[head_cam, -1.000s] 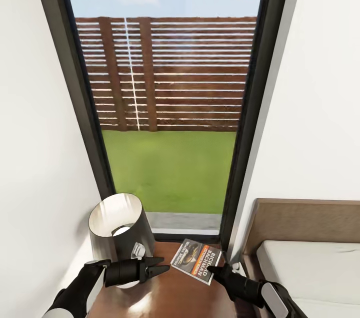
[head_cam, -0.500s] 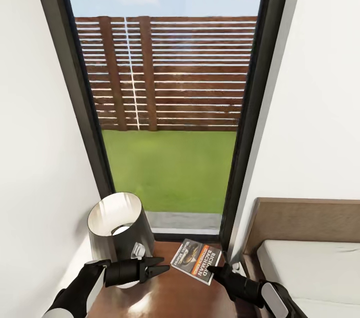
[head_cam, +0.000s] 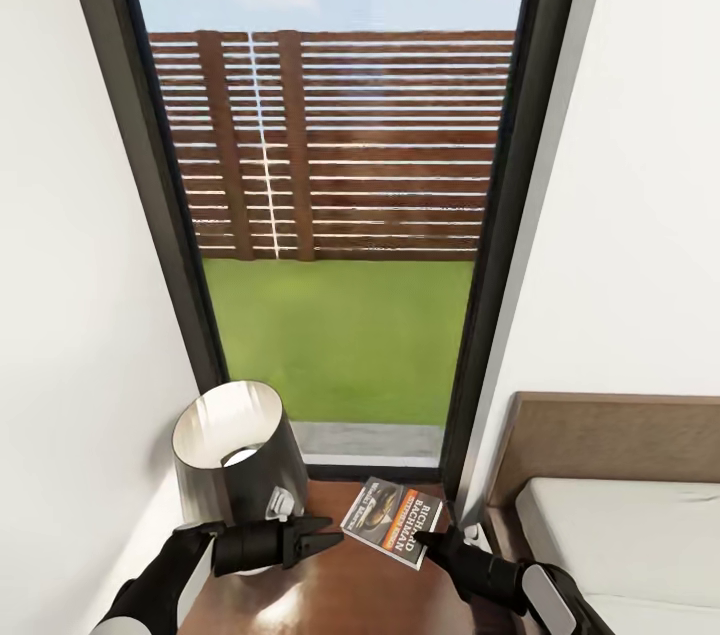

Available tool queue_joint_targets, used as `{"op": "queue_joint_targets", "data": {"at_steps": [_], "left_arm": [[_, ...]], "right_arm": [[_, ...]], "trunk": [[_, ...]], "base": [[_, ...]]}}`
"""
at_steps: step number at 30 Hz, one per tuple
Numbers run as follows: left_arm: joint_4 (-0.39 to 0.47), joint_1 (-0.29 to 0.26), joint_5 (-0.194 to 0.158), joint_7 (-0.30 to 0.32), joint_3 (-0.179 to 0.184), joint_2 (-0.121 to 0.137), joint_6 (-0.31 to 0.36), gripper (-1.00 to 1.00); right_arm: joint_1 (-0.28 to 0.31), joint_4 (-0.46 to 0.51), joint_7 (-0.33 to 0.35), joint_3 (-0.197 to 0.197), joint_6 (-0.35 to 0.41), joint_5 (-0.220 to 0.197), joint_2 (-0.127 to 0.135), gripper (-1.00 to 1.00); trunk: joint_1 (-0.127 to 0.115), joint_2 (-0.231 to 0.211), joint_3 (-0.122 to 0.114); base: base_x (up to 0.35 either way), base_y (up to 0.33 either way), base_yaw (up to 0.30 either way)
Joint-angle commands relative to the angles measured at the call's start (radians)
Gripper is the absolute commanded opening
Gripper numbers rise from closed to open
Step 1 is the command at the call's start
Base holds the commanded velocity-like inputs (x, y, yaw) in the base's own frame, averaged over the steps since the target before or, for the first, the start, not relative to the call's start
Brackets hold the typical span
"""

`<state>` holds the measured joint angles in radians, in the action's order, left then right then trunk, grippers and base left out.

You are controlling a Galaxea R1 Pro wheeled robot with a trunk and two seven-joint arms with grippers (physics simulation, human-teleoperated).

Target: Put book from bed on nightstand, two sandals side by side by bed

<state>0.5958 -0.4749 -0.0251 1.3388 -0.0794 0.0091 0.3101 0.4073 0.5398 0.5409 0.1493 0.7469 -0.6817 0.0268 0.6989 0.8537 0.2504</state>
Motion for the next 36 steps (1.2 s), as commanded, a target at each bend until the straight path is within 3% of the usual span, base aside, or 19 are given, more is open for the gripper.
{"op": "queue_joint_targets", "data": {"at_steps": [1,36], "left_arm": [[-0.001,-0.001,-0.002,0.003,-0.001,-0.001,0.010,1.00],[-0.002,-0.001,-0.001,-0.010,-0.002,-0.008,0.009,1.00]], "right_arm": [[0.001,0.000,0.002,0.004,0.007,-0.001,0.000,-1.00],[0.001,0.000,0.002,0.004,0.006,-0.001,0.001,-1.00]], "trunk": [[0.004,0.008,0.005],[0.138,0.253,0.114]], "base": [[0.000,0.000,0.000],[0.000,0.000,0.000]]}}
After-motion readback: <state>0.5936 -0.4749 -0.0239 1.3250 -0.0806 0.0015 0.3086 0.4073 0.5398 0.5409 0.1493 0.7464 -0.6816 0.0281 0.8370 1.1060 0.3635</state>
